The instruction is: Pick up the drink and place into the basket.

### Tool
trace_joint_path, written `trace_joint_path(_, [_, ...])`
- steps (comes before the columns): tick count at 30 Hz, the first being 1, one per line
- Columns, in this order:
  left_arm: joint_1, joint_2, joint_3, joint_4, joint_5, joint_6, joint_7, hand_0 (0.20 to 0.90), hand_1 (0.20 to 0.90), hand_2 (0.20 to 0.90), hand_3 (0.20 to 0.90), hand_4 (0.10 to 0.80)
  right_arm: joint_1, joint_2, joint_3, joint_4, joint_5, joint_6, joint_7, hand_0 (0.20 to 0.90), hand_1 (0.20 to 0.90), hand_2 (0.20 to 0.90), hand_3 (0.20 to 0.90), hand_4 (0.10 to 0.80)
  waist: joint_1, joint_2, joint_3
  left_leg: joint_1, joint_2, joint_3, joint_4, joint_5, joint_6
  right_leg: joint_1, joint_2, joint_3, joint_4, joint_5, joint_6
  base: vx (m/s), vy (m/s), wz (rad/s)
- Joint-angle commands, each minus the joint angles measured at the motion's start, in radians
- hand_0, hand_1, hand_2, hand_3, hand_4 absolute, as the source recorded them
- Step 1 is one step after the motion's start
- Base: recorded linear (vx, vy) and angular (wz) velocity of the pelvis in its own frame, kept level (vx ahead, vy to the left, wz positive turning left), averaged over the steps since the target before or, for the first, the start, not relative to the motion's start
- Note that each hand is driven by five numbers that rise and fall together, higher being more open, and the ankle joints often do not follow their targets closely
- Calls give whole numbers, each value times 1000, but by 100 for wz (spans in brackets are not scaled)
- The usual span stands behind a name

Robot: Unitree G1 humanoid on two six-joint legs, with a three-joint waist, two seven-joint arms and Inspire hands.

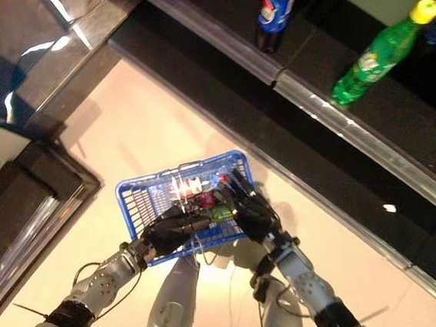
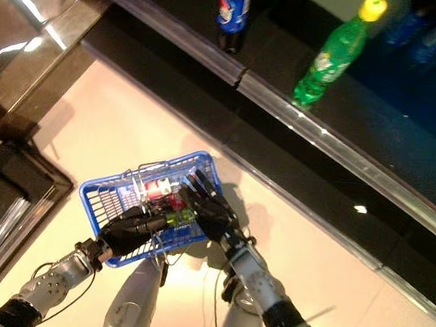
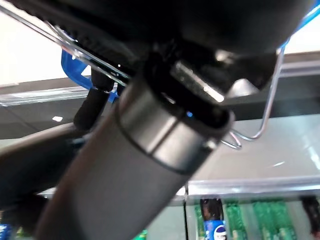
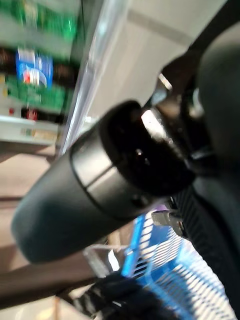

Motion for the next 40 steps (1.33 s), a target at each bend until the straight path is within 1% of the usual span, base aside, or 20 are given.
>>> trace_joint_path(1, [86,-127,38,-160,-42,-117,-151,300,300,300,200,100,113,-15,-49,-113,-34,7,154,900,900,900,900,800,-38,-4,-149,24,12,53,-57,93,37,80,-19,22,-25,9,-4,116,-27,-31])
trace_joint_path(4, [112,-172,110,-20,-23,-150,-98,300,300,300,200,100,172,24,-91,-78,-60,39,167,900,900,900,900,800,-59,-19,-202,65,27,69,-90,98,30,122,-10,34,-70,17,-3,112,-17,-34])
trace_joint_path(5, [128,-193,150,38,2,-153,-83,300,300,300,200,100,199,44,-111,-57,-82,46,181,900,900,900,900,800,-68,-24,-227,82,33,77,-103,100,27,139,-8,40,-89,20,-2,83,0,-33])
trace_joint_path(6, [131,-195,155,48,8,-153,-85,300,300,300,200,100,203,47,-114,-54,-87,49,184,900,900,900,900,800,-70,-25,-230,85,34,78,-106,100,26,141,-8,41,-92,21,-2,89,-5,-25])
trace_joint_path(8, [152,-208,190,147,96,-196,-69,300,300,300,200,100,239,70,-145,-17,-129,51,185,900,900,900,900,800,-82,-32,-272,112,42,93,-134,105,20,164,-4,48,-120,31,3,100,-5,-30])
trace_joint_path(9, [156,-211,195,179,125,-203,-37,300,300,300,200,100,248,76,-154,-3,-137,53,169,900,900,900,900,800,-86,-34,-285,122,46,100,-145,107,18,172,-5,49,-131,36,6,136,11,-32])
trace_joint_path(11, [154,-219,226,289,185,-213,53,300,300,300,200,100,268,87,-188,79,-218,74,110,900,900,900,900,800,-100,-40,-337,157,56,125,-180,112,12,200,-12,46,-165,48,17,150,37,-18])
trace_joint_path(13, [152,-222,239,338,197,-205,116,300,300,300,200,100,271,84,-209,147,-271,78,79,900,900,900,900,800,-105,-40,-358,170,58,136,-195,113,10,211,-14,50,-177,52,21,97,36,-22])
trace_joint_path(14, [145,-227,253,386,196,-206,137,300,300,300,200,100,269,85,-219,206,-305,66,75,900,900,900,900,800,-108,-41,-368,178,59,143,-200,112,10,217,-16,52,-182,54,23,124,41,-29])
trace_joint_path(15, [126,-234,295,496,241,-200,178,300,300,300,200,100,263,90,-244,360,-340,40,51,900,900,900,900,800,-114,-42,-391,198,59,159,-210,106,11,232,-20,53,-191,54,28,148,38,-23])
trace_joint_path(17, [104,-246,350,670,288,-223,161,300,300,300,200,100,239,111,-309,583,-390,17,28,900,900,900,900,800,-118,-46,-415,224,59,176,-216,93,11,252,-28,54,-212,64,37,145,16,-17])
trace_joint_path(18, [101,-246,353,680,290,-224,159,300,300,300,200,100,235,112,-313,599,-395,10,25,900,900,900,900,800,-118,-46,-414,227,58,178,-216,92,11,255,-29,54,-214,65,38,116,1,-11])
trace_joint_path(20, [95,-249,395,765,335,-227,179,300,300,300,200,100,214,118,-340,743,-538,-24,-89,900,900,900,900,800,-114,-46,-431,250,58,190,-221,79,11,269,-44,44,-244,87,52,87,0,-11])
trace_joint_path(21, [94,-251,402,784,343,-228,182,300,300,300,200,100,207,122,-347,777,-590,-21,-131,900,900,900,900,800,-112,-46,-433,258,59,194,-224,78,9,273,-49,40,-254,97,58,74,-10,-11])
trace_joint_path(22, [97,-254,416,826,363,-237,185,300,300,300,200,100,192,128,-371,868,-698,-8,-200,900,900,900,900,800,-104,-42,-442,275,63,206,-238,77,5,278,-63,22,-279,121,73,58,-10,-24])
trace_joint_path(25, [96,-256,431,877,379,-244,194,300,300,300,200,100,186,134,-383,951,-821,25,-280,900,900,900,900,800,-94,-32,-451,291,69,213,-263,84,-1,285,-72,1,-301,140,86,30,-9,-55])
trace_joint_path(28, [86,-257,438,899,388,-233,230,300,300,300,200,100,189,140,-374,1007,-895,64,-317,900,900,900,900,800,-93,-24,-458,294,77,207,-274,86,-4,287,-68,-3,-300,136,86,2,-12,-31])
trace_joint_path(31, [71,-270,432,902,384,-220,255,300,300,300,200,100,197,147,-366,1037,-913,101,-313,900,900,900,900,800,-100,-16,-463,294,83,191,-276,84,-7,288,-56,8,-296,122,76,-12,-2,7])
trace_joint_path(35, [67,-280,406,900,405,-210,301,300,300,300,200,100,203,146,-331,1045,-971,81,-282,900,900,900,900,800,-99,-9,-469,292,86,176,-280,82,-10,296,-48,10,-307,113,71,-34,-14,5])
trace_joint_path(40, [68,-283,397,913,410,-212,325,300,300,300,200,100,197,147,-324,1042,-932,85,-281,900,900,900,900,800,-104,-7,-476,295,89,179,-286,82,-13,302,-43,9,-321,115,70,-21,-11,1])
